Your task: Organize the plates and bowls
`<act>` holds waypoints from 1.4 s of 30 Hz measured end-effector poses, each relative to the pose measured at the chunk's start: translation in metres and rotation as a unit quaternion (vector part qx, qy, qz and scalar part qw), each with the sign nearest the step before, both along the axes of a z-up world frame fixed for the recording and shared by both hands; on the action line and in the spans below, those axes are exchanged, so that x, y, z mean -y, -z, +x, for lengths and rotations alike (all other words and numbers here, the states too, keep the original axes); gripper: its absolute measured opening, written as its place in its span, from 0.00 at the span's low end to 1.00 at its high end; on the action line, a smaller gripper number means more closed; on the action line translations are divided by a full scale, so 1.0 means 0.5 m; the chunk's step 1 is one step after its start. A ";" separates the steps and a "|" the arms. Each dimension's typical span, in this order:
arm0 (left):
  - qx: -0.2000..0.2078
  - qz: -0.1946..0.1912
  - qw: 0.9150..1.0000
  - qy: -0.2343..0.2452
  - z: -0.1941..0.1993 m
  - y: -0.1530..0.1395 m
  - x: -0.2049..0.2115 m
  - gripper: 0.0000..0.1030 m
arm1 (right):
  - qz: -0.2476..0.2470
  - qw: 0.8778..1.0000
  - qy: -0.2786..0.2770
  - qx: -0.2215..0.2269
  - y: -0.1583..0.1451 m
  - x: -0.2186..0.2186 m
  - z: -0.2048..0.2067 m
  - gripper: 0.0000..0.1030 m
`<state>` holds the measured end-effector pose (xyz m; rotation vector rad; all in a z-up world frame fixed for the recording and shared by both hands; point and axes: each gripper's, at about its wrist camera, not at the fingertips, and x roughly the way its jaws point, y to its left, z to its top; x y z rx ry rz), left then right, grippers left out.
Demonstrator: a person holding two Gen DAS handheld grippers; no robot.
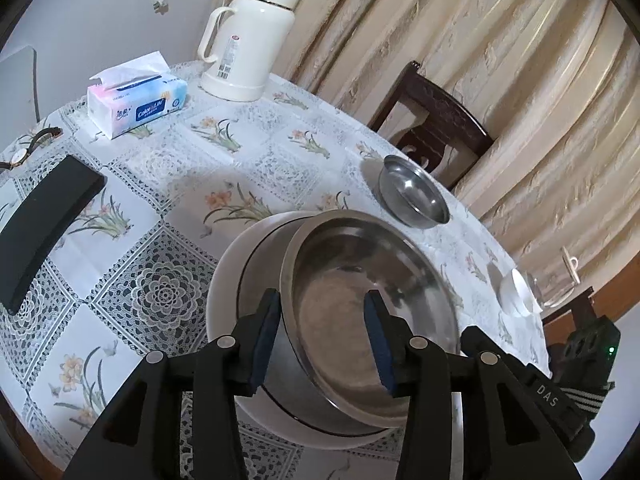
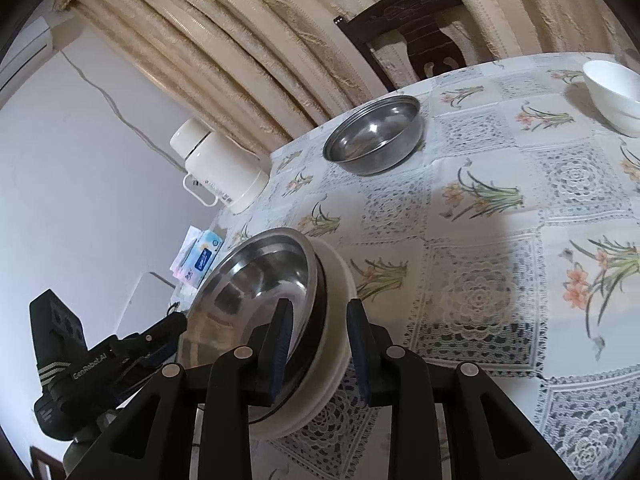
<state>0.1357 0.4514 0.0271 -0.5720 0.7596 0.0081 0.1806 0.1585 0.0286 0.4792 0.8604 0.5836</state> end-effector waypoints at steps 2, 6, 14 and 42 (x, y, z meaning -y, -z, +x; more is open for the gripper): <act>0.005 0.002 1.000 0.001 -0.003 -0.008 0.008 0.44 | 0.002 1.000 0.006 -0.002 0.002 0.008 0.000 0.29; 0.015 -0.003 1.000 0.002 -0.006 -0.020 0.011 0.47 | 0.004 1.000 0.016 -0.010 0.011 0.020 0.002 0.30; 0.002 -0.001 1.000 -0.004 -0.002 -0.003 -0.004 0.48 | -0.005 0.999 0.027 -0.021 0.024 0.022 0.007 0.30; 0.070 0.182 0.981 0.009 -0.013 -0.060 0.075 0.74 | -0.046 0.999 0.011 -0.010 0.027 -0.014 0.000 0.38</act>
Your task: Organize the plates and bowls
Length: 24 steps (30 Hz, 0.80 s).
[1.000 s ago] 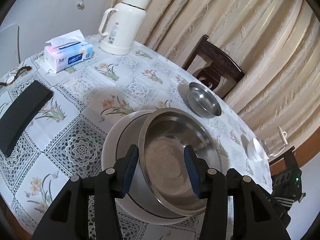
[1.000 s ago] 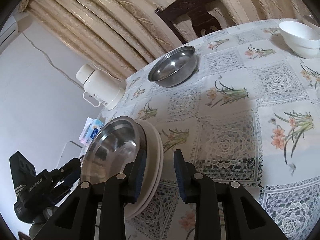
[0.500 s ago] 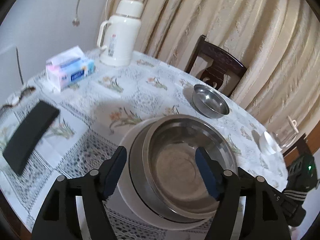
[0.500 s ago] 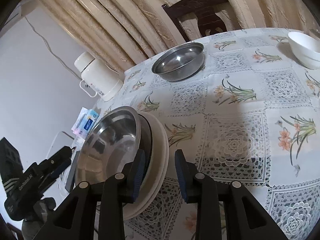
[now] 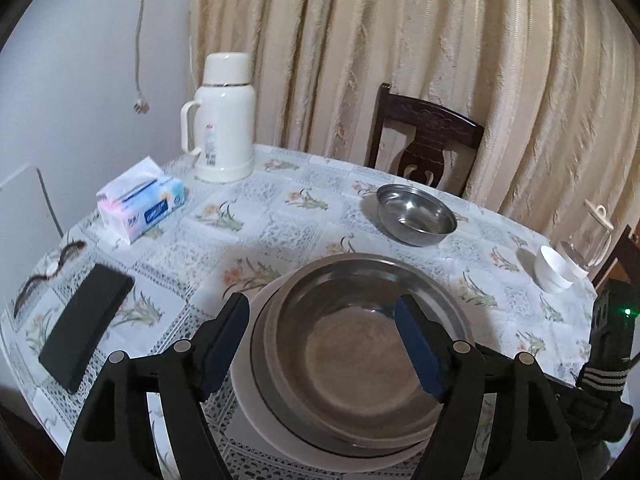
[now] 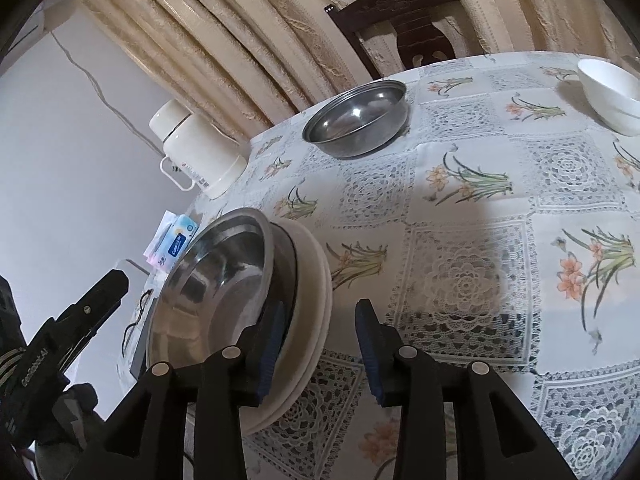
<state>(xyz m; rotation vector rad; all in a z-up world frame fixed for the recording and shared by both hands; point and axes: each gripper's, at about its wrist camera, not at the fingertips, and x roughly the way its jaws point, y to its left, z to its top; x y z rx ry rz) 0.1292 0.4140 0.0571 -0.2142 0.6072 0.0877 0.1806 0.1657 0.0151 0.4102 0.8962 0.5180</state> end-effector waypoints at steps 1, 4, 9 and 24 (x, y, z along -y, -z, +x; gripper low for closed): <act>0.002 0.002 1.000 0.003 0.001 -0.003 0.006 0.74 | 0.002 1.000 0.003 0.000 0.000 0.005 0.000 0.38; 0.005 0.007 1.000 0.009 0.005 -0.008 0.022 0.76 | 0.005 1.000 0.014 0.000 -0.003 0.025 0.000 0.39; 0.003 0.007 1.000 0.023 0.017 -0.011 0.056 0.76 | 0.008 0.999 0.035 -0.003 -0.001 0.063 0.005 0.39; -0.018 -0.018 0.995 0.100 0.075 -0.016 0.211 0.76 | 0.022 0.993 0.115 -0.018 0.008 0.235 0.030 0.41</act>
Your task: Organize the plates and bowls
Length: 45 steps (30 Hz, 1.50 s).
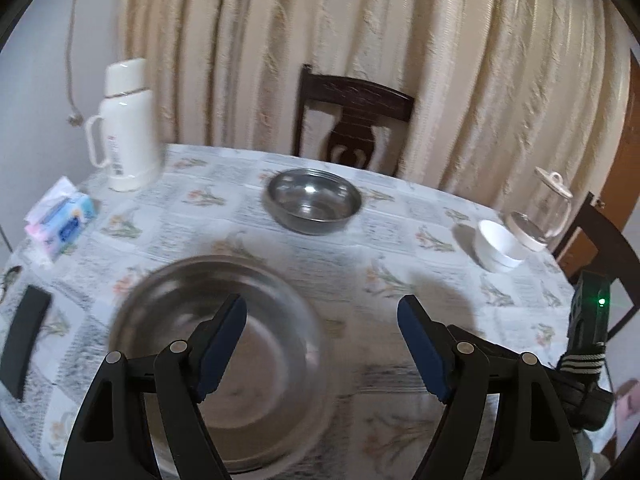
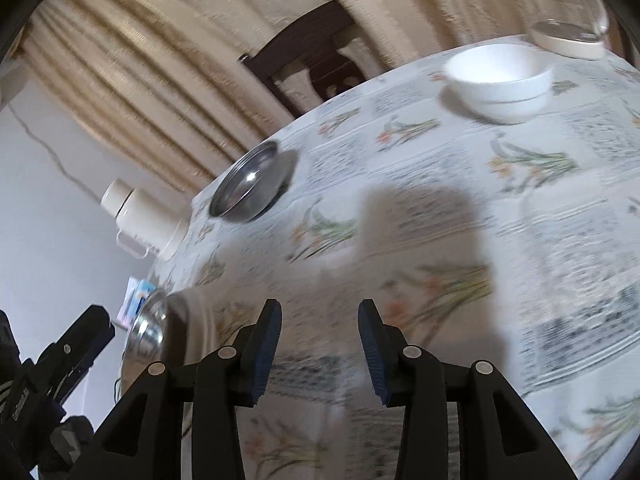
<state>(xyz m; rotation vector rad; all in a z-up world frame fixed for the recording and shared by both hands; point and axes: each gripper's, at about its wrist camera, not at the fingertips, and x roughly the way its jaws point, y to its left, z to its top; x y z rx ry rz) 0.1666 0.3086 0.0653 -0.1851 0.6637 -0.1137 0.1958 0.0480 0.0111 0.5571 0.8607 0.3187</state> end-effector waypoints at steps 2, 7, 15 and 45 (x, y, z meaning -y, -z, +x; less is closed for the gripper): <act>-0.010 -0.016 1.000 0.014 0.015 0.002 0.027 0.76 | -0.001 1.000 0.014 -0.001 0.000 0.028 0.003 0.42; -0.038 -0.047 0.997 0.040 0.054 0.020 0.087 0.76 | 0.003 0.999 0.054 -0.006 0.003 0.110 0.011 0.42; -0.079 -0.067 0.994 0.037 0.122 0.066 0.144 0.76 | 0.017 0.995 0.092 -0.022 0.030 0.192 0.021 0.43; -0.146 -0.098 0.984 -0.017 0.358 -0.001 0.016 0.76 | 0.030 0.998 0.033 -0.033 -0.001 0.122 0.135 0.49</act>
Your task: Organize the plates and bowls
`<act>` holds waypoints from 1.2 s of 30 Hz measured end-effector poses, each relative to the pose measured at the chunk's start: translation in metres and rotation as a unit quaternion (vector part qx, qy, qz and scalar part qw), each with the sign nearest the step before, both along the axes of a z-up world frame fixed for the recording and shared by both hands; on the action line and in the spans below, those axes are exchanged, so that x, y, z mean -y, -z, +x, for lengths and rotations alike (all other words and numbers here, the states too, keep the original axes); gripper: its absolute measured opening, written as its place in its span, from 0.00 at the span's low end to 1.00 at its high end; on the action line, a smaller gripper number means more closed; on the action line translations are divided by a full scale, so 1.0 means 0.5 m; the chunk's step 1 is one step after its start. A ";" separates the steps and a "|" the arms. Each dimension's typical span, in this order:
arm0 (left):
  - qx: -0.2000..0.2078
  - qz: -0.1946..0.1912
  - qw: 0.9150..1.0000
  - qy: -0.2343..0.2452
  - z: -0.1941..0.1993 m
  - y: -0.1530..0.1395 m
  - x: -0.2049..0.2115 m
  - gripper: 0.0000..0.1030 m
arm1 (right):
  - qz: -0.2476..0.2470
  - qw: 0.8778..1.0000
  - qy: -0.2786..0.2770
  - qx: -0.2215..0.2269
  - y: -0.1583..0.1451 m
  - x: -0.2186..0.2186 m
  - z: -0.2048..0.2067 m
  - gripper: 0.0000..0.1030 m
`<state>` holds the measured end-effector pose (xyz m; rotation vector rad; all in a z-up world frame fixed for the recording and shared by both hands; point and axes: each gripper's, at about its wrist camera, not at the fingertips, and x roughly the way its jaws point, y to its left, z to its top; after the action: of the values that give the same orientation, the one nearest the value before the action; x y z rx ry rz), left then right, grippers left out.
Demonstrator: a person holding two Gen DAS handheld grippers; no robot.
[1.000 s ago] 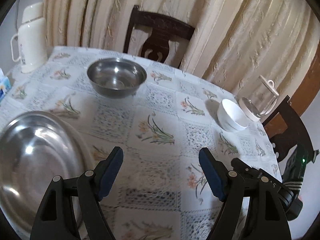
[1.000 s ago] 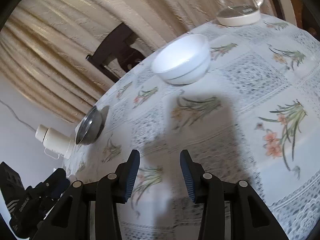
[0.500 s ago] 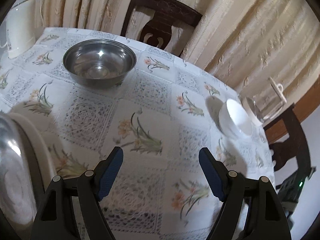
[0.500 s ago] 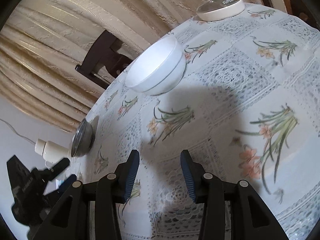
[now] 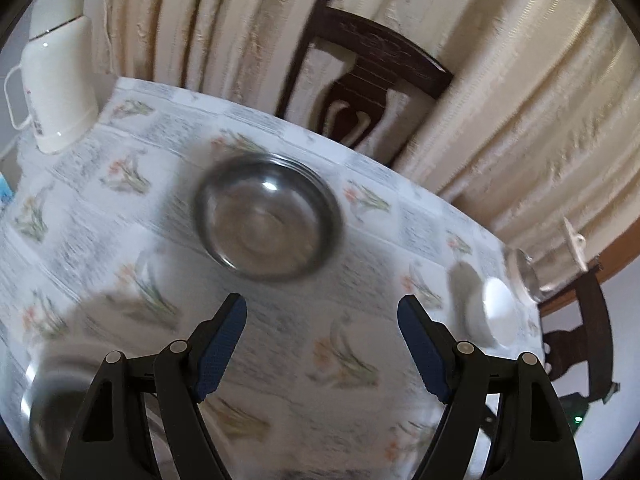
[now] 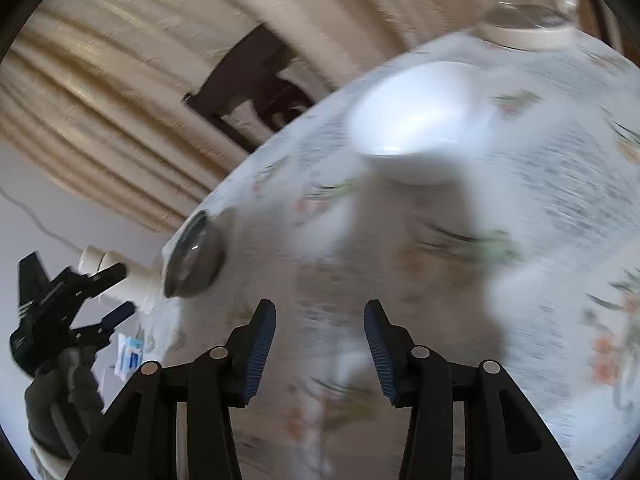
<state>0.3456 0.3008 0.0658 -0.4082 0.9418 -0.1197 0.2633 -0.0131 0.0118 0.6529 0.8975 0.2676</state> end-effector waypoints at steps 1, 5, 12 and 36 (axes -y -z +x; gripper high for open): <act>-0.004 0.008 1.000 -0.005 0.014 0.000 -0.018 0.76 | 0.000 1.000 -0.009 0.002 -0.004 -0.016 0.010 0.50; -0.022 0.021 0.999 -0.010 0.062 0.017 -0.073 0.76 | -0.002 0.999 -0.049 0.009 -0.014 -0.102 0.064 0.50; -0.061 0.000 0.998 -0.028 0.143 0.094 -0.152 0.76 | 0.039 0.995 -0.090 0.000 0.000 -0.200 0.164 0.50; -0.110 0.000 0.993 0.049 0.222 0.143 -0.106 0.65 | 0.003 0.990 -0.144 0.005 0.018 -0.320 0.256 0.26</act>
<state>0.4568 0.3537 -0.0057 -0.3798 1.1791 -0.1654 0.3914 0.1472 0.0028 0.5257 0.9825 0.5315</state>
